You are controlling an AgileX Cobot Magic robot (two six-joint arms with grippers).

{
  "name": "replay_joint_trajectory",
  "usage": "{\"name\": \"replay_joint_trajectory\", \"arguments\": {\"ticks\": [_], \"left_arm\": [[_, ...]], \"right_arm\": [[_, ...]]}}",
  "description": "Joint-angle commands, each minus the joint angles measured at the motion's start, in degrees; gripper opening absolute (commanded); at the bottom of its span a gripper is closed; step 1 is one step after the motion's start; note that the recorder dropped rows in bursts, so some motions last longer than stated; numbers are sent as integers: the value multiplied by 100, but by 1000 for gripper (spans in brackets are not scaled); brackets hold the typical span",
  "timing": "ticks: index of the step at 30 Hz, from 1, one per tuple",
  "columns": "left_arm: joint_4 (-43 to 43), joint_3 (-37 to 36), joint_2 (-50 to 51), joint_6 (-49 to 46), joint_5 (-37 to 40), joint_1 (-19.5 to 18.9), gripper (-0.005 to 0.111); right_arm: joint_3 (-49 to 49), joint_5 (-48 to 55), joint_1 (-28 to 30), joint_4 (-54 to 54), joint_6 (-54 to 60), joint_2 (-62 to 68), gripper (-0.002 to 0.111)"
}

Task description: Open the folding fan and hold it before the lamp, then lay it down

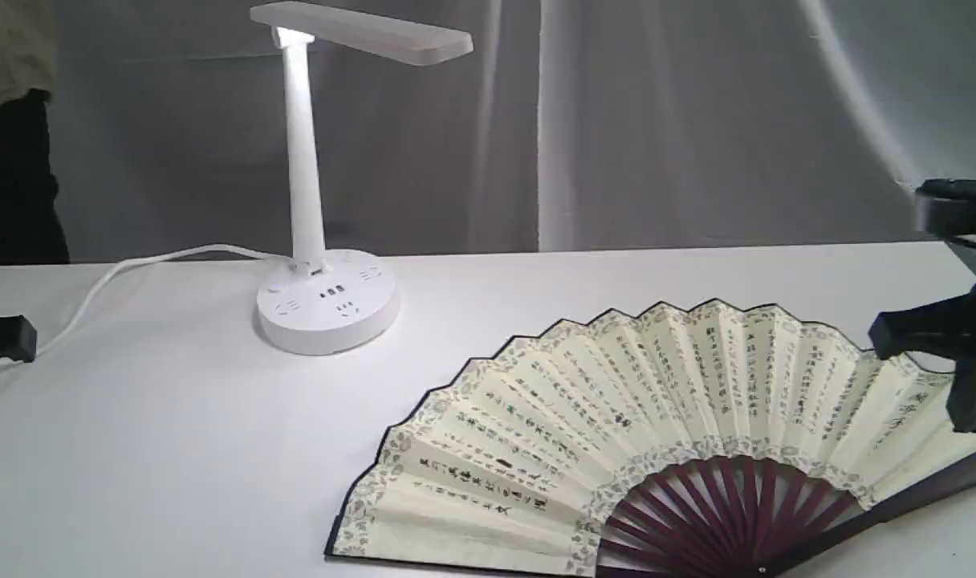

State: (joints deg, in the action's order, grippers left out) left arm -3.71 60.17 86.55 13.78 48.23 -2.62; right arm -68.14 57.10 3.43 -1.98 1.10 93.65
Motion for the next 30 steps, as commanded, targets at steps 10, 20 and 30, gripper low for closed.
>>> {"name": "replay_joint_trajectory", "arguments": {"ticks": [10,20,30], "left_arm": [[-481,40,-44,-59,-86,618,0],[-455,40,-223,-359,205,606,0],[334,-41,-1155,-928,713,409,0]], "right_arm": [[489,-499,114,417,59,-695,0],[506,-240,114,429,59,-853,0],[506,-161,114,451,59,-1648,0]]}}
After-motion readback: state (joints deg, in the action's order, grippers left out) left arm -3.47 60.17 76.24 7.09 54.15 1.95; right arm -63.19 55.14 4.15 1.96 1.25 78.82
